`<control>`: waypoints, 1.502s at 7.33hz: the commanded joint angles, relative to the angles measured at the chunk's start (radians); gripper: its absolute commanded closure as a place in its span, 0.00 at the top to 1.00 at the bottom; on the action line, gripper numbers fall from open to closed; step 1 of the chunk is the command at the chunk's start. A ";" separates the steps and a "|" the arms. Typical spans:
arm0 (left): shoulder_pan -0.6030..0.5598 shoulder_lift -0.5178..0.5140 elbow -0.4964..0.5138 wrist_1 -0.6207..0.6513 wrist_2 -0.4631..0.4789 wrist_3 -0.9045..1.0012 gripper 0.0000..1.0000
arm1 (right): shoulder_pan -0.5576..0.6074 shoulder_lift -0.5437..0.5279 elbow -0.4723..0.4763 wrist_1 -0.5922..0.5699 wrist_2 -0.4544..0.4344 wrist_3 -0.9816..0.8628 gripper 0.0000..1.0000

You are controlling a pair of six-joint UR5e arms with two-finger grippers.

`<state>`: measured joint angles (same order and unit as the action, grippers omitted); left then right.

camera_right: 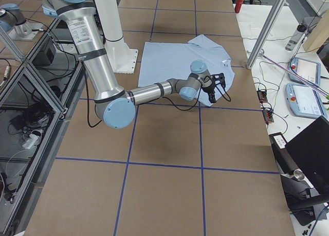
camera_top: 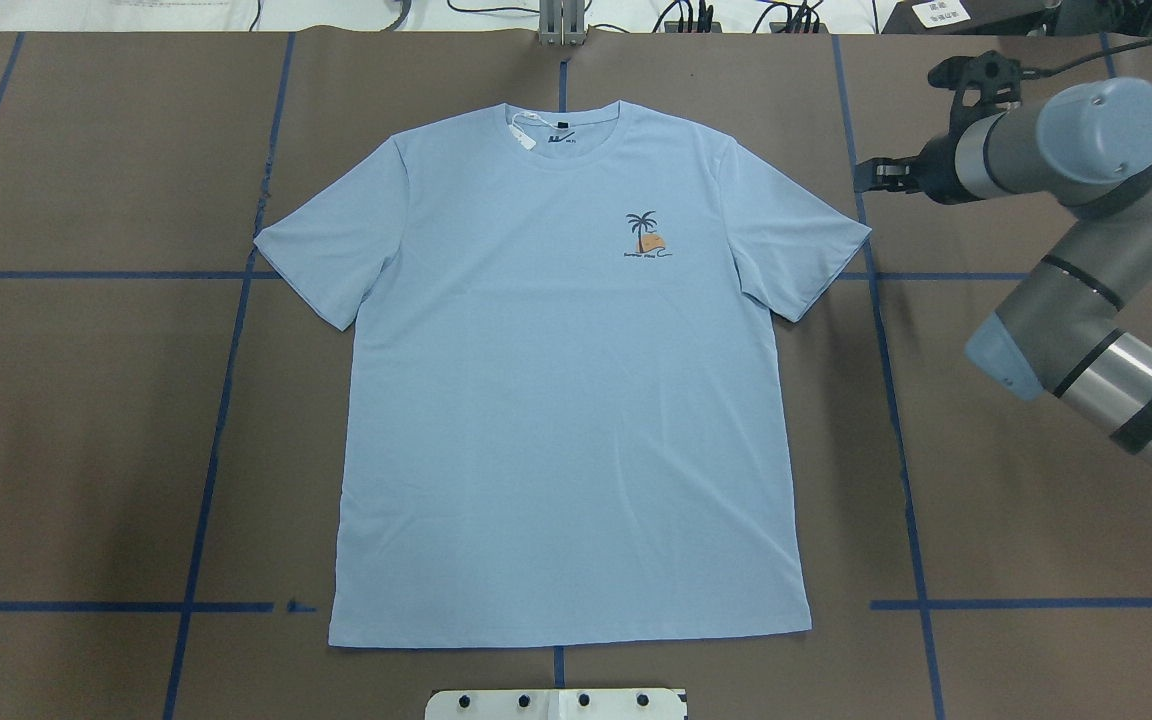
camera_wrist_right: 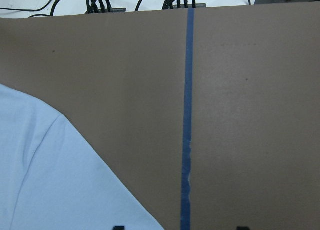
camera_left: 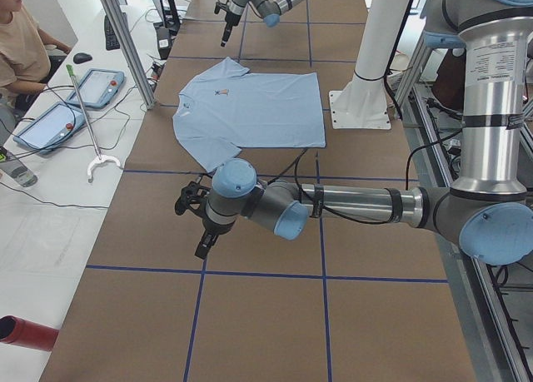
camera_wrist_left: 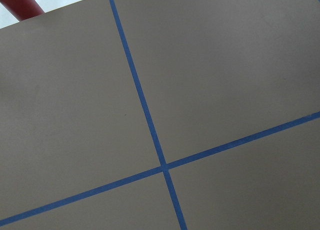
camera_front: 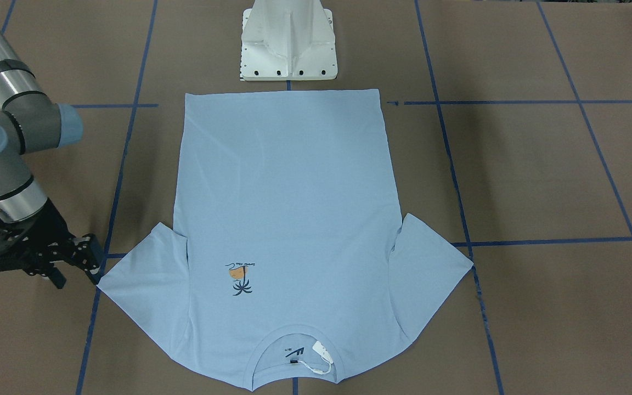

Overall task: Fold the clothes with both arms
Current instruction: 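Move the right gripper toward the shirt's sleeve farthest from the left arm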

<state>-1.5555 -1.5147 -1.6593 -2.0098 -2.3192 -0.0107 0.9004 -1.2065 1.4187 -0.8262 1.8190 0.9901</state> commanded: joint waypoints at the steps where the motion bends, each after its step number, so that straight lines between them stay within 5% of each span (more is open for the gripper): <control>1: 0.000 0.001 0.001 0.000 0.000 0.000 1.00 | -0.055 -0.001 -0.033 0.004 -0.070 0.024 0.54; 6: 0.002 0.001 0.001 0.002 0.001 0.000 1.00 | -0.083 0.005 -0.079 0.005 -0.121 0.022 0.51; 7: 0.002 0.001 0.001 0.002 0.001 0.000 1.00 | -0.083 0.004 -0.080 0.005 -0.121 0.024 0.44; 9: 0.002 0.001 0.001 0.002 0.000 0.000 1.00 | -0.083 0.005 -0.078 0.005 -0.122 0.018 0.00; 11: 0.002 0.001 0.001 0.000 0.000 0.000 1.00 | -0.081 0.037 -0.063 -0.007 -0.121 0.016 0.00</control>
<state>-1.5539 -1.5140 -1.6582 -2.0090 -2.3193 -0.0107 0.8185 -1.1904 1.3499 -0.8245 1.6976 1.0068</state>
